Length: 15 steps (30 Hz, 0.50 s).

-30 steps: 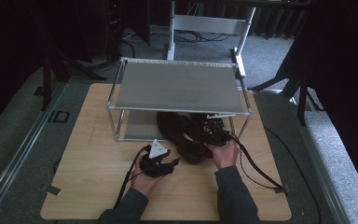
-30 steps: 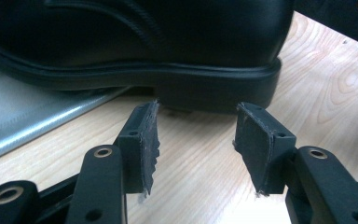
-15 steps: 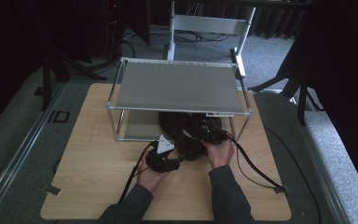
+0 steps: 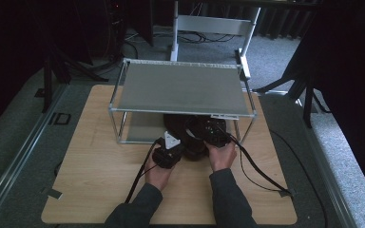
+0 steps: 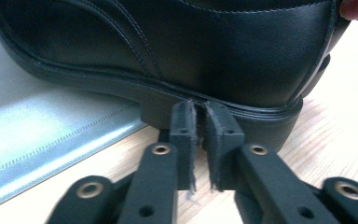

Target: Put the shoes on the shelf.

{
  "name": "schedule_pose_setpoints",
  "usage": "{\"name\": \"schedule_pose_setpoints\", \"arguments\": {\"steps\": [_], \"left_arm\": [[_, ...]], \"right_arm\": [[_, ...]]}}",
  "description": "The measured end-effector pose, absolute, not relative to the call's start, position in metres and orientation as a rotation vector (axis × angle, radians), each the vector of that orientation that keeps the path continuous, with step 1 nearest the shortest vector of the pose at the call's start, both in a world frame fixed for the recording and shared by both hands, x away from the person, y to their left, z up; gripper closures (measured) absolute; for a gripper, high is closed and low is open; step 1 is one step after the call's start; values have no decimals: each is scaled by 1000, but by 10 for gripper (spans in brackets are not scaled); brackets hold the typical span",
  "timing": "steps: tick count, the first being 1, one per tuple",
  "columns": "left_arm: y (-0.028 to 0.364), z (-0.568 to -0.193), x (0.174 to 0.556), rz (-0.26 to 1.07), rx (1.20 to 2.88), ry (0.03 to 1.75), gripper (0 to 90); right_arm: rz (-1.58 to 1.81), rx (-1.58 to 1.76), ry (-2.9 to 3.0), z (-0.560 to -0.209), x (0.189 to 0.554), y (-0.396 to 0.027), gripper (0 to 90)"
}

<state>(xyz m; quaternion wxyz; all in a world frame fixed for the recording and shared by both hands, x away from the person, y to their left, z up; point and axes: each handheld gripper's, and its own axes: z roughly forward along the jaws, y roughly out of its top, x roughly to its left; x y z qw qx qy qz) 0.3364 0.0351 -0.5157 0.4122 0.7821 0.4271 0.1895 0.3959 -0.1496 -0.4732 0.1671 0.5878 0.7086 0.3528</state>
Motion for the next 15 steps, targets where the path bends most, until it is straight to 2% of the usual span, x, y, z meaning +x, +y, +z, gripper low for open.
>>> {"name": "schedule_pose_setpoints", "arguments": {"steps": [3, 15], "left_arm": [[33, -516, 339, 484, 1971, 1084, 885], [36, -521, 355, 494, 1958, 1128, 890]], "right_arm": [[974, 1655, 1987, -472, 395, -144, 796], [992, 1647, 1921, -478, 394, -135, 797]]}}
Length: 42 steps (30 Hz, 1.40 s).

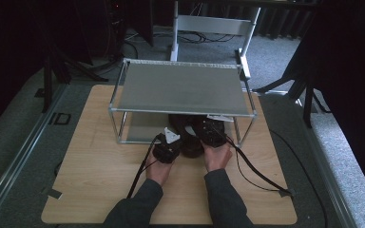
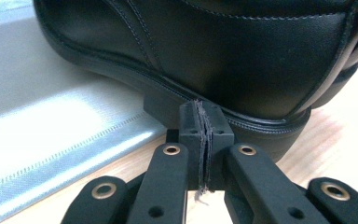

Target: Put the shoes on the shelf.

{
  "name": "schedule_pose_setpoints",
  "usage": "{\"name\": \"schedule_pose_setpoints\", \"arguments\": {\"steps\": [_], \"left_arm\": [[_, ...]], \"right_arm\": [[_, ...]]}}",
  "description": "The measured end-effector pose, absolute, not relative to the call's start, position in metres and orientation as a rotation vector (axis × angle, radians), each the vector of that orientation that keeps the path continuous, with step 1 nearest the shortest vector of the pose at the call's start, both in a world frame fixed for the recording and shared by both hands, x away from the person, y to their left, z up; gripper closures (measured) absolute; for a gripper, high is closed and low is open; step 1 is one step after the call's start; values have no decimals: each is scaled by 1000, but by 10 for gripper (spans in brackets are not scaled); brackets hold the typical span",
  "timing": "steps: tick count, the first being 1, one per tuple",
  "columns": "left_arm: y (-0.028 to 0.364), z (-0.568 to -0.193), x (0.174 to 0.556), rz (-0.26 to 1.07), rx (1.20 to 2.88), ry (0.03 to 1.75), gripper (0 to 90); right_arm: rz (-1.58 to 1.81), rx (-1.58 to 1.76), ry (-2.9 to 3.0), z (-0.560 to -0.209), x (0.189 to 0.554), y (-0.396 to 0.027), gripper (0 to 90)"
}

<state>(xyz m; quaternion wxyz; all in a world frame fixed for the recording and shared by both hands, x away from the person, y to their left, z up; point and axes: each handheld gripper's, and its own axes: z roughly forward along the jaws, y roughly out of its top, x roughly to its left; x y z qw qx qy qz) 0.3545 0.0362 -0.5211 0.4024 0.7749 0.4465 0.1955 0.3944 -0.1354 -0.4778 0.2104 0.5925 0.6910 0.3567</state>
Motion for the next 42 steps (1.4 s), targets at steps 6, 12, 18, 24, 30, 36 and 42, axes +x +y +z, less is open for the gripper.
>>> {"name": "schedule_pose_setpoints", "arguments": {"steps": [6, 12, 18, 24, 30, 36, 42], "left_arm": [[34, -525, 364, 512, 1963, 1123, 893], [30, -528, 375, 529, 1950, 1121, 895], [28, -530, 382, 554, 1929, 1117, 897], [26, -533, 385, 588, 1925, 1115, 898], [23, -539, 388, 620, 1933, 1113, 898], [25, -542, 394, 626, 1947, 1147, 832], [27, -543, 399, 595, 1961, 1150, 776]], "right_arm": [[997, 1618, 1890, -483, 398, -133, 798], [996, 1604, 1846, -485, 402, -134, 798], [1012, 1582, 1800, -486, 405, -133, 798], [1022, 1542, 1764, -490, 407, -131, 799], [1025, 1468, 1732, -501, 406, -126, 798], [1061, 1402, 1715, -503, 409, -127, 638], [1096, 1415, 1664, -501, 411, -130, 465]]}}
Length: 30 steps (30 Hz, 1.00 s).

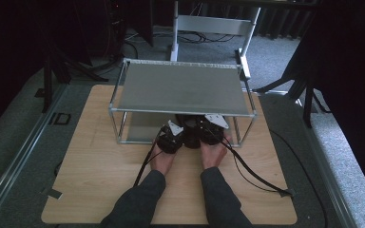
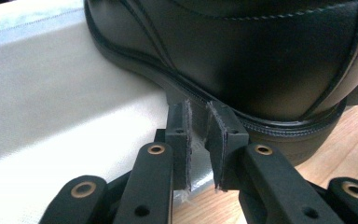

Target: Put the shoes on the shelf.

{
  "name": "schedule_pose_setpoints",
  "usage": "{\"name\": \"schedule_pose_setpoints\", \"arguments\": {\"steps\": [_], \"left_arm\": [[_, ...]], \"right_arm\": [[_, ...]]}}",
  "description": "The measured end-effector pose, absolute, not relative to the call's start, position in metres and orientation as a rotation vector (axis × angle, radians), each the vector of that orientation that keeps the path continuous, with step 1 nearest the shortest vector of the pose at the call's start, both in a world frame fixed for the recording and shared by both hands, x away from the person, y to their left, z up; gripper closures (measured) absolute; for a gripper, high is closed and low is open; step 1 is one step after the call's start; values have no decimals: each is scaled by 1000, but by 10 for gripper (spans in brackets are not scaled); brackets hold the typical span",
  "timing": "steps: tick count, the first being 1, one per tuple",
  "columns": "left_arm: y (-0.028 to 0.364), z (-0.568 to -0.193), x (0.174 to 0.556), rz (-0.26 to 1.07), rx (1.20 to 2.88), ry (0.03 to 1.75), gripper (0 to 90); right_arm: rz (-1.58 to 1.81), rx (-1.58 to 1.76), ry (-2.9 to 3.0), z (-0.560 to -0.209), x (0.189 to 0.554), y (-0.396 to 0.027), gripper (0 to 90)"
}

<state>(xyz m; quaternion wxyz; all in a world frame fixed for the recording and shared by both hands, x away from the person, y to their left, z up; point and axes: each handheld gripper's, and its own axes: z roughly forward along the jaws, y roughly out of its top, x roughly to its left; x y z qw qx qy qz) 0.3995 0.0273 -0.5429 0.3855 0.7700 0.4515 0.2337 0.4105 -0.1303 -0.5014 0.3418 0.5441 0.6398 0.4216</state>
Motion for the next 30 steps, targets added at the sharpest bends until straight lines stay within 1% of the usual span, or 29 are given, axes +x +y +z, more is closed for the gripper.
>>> {"name": "schedule_pose_setpoints", "arguments": {"steps": [1, 2, 7, 8, 10, 11, 12, 13, 16, 17, 18, 19, 21, 29, 30], "left_arm": [[28, -543, 400, 593, 1964, 1148, 771], [29, -543, 400, 591, 1962, 1147, 756], [31, -546, 403, 579, 1968, 1171, 747], [31, -546, 403, 578, 1971, 1172, 737], [32, -546, 402, 572, 1974, 1171, 730], [33, -547, 402, 566, 1975, 1167, 722], [34, -547, 402, 559, 1977, 1162, 719], [34, -547, 401, 551, 1976, 1164, 719], [38, -548, 400, 538, 1967, 1167, 713], [38, -548, 400, 538, 1967, 1167, 711], [41, -547, 398, 531, 1962, 1173, 711], [42, -546, 397, 528, 1960, 1176, 702], [45, -545, 395, 524, 1959, 1172, 697], [58, -538, 383, 500, 1972, 1144, 675], [63, -536, 378, 473, 1978, 1135, 675]], "right_arm": [[1094, 1413, 1659, -501, 410, -130, 450], [1090, 1406, 1642, -500, 408, -130, 399], [1157, 1306, 1616, -490, 390, -129, 400], [1169, 1288, 1657, -484, 384, -131, 367], [1155, 1281, 1678, -482, 381, -132, 359], [1150, 1275, 1690, -481, 379, -135, 363], [1193, 1295, 1708, -479, 375, -148, 365], [1193, 1295, 1708, -479, 375, -148, 365], [1207, 1375, 1728, -482, 373, -171, 364], [1207, 1375, 1728, -482, 373, -171, 364], [1206, 1394, 1735, -483, 373, -178, 364], [1200, 1426, 1755, -485, 370, -194, 363], [1180, 1437, 1770, -487, 366, -205, 362], [1074, 1438, 1886, -498, 353, -224, 354], [1060, 1442, 1907, -501, 351, -227, 353]]}}
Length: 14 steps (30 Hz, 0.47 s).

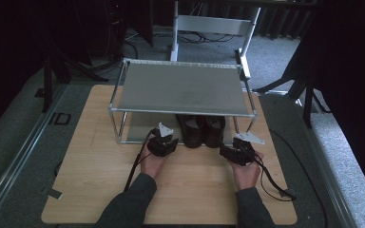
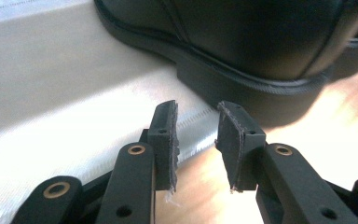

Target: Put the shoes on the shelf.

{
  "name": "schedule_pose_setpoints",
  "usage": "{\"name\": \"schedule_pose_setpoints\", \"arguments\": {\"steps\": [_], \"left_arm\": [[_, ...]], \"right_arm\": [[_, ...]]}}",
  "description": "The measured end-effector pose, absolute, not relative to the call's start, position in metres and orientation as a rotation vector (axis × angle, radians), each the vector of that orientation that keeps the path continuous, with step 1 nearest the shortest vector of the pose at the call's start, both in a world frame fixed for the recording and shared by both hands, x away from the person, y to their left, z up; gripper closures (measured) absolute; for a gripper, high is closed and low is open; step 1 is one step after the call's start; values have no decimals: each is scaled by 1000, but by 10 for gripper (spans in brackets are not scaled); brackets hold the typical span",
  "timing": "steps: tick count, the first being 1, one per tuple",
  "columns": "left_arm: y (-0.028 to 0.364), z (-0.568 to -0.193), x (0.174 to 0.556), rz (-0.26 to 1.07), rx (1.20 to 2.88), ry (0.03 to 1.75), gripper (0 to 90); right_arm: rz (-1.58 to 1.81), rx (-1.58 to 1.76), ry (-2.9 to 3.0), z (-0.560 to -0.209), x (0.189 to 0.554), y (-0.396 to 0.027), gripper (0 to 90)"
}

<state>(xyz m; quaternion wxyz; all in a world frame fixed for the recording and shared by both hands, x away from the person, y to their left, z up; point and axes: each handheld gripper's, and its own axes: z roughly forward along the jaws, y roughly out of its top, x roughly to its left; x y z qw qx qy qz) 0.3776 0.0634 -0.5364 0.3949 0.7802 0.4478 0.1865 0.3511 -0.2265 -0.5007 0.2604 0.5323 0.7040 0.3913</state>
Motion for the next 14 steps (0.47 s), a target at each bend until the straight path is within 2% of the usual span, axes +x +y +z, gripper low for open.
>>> {"name": "schedule_pose_setpoints", "arguments": {"steps": [6, 14], "left_arm": [[86, -536, 358, 375, 2037, 1128, 648], [109, -541, 338, 389, 2075, 1121, 640]], "right_arm": [[949, 1416, 2044, -525, 342, -243, 359], [960, 1466, 2046, -532, 346, -255, 360]]}}
